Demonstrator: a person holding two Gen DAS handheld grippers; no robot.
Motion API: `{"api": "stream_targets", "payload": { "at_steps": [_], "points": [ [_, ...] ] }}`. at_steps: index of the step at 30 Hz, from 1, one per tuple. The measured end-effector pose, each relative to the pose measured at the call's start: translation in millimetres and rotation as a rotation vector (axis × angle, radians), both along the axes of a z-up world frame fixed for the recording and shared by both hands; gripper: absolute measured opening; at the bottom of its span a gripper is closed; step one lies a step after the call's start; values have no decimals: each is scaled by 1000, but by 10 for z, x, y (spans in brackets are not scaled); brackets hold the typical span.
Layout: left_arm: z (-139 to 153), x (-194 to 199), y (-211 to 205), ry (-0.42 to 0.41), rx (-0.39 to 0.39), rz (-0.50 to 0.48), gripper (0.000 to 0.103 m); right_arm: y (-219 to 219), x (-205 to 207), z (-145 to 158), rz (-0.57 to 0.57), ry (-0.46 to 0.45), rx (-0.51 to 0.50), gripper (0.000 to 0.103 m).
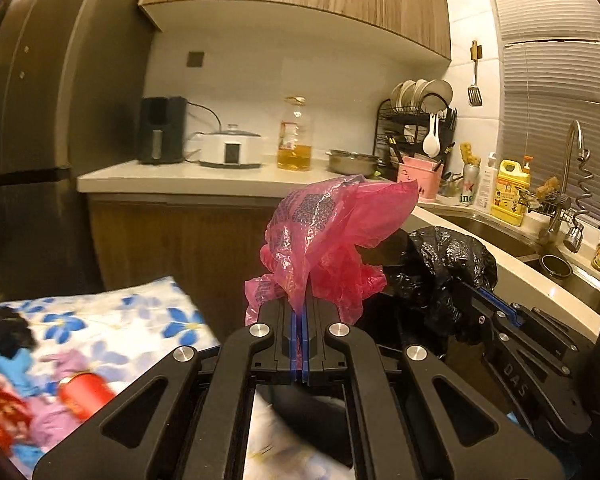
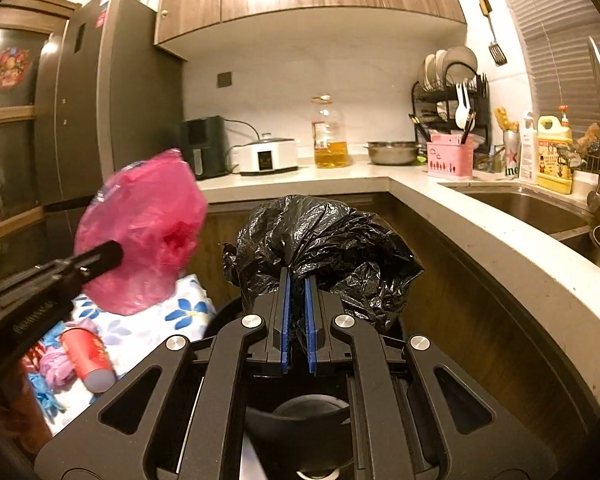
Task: Collect trash
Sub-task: 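Carry both bags over the black bin and open both tools to drop them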
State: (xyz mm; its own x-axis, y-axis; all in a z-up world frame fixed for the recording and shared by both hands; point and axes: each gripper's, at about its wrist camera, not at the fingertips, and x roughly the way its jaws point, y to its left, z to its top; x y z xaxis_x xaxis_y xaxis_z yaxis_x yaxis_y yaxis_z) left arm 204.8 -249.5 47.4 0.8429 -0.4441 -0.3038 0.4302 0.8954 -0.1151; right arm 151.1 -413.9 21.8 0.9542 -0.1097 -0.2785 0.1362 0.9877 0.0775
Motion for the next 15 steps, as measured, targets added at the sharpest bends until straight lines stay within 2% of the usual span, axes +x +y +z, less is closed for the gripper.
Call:
{"api": "stream_targets", "payload": {
  "at_steps": [6, 13, 15],
  "points": [
    [-177, 232, -262, 47, -20, -54, 2, -185, 200, -85, 4, 35, 4, 8],
    [-357, 374, -428, 87, 5, -74, 2, -347, 346, -156, 6, 67, 18, 9],
    [-392, 394, -430, 99, 6, -75, 8, -375, 385, -172, 8, 76, 20, 11]
  ]
}}
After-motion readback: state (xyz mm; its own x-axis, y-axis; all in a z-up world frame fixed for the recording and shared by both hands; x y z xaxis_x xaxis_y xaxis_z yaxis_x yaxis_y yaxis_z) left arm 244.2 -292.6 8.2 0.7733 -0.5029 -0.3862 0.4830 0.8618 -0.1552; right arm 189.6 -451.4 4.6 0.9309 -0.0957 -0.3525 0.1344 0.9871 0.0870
